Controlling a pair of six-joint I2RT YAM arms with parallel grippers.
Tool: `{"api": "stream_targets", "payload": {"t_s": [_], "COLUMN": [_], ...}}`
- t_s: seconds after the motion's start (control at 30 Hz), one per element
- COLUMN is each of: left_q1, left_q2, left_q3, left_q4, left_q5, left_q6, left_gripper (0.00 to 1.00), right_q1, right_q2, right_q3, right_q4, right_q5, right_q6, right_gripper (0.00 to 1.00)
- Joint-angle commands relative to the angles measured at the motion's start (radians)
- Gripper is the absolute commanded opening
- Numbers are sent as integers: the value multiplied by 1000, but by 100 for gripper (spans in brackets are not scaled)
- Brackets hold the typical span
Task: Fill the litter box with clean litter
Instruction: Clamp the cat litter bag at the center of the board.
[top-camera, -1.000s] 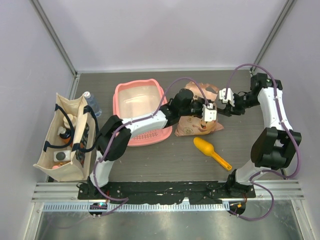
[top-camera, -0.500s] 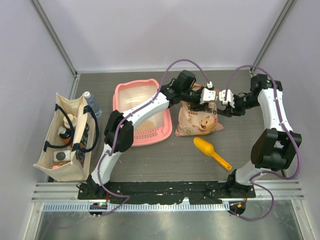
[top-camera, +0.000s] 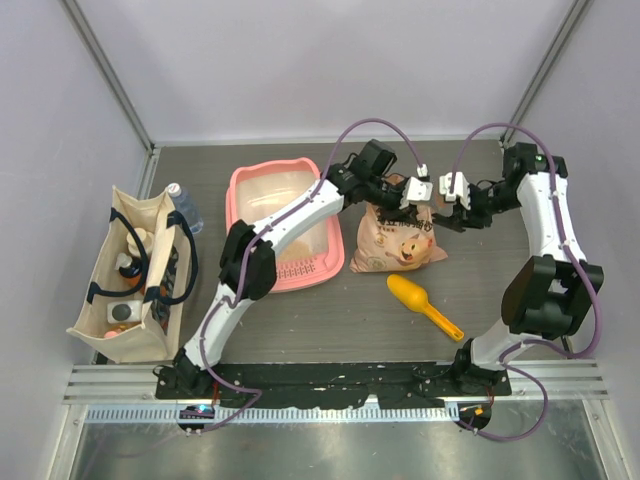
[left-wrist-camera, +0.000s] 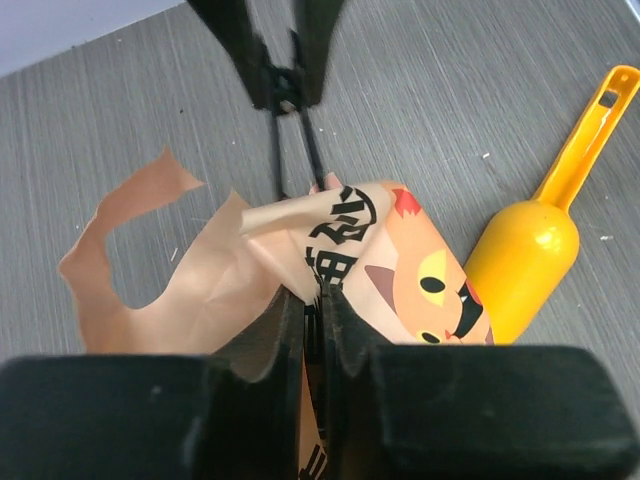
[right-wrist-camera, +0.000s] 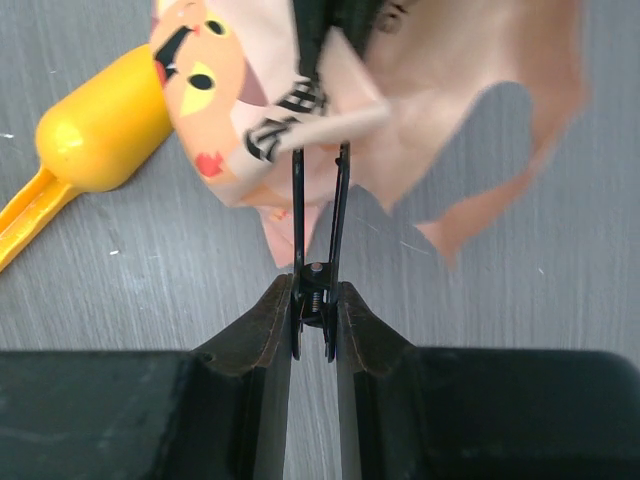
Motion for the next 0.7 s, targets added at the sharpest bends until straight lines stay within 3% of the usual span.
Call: {"api": "stream_targets", "payload": {"t_s": [0.0, 0.1, 0.33, 0.47, 0.67], "left_q1": [2, 8, 30, 33, 34], "left_q2": [33, 30, 26, 4, -14], "left_q3": [64, 56, -3, -39, -74], "left_q4": [-148, -138, 70, 164, 201], "left_q5": [66, 64, 63, 46, 41], "left_q6": [-1, -17, -279, -362, -428], "left_gripper": [5, 0, 0, 0, 0], "right_q1": [-37, -41, 14, 36, 52], "right_q2": [-14, -55, -166, -164, -180], "right_q3": [148, 186, 166, 112, 5], "right_q4": [-170, -170, -170, -171, -78], "right_q5": [-16, 3, -85, -192, -182], "right_q6": [79, 141, 346, 519, 694], "right_gripper": [1, 2, 2, 2, 2]}}
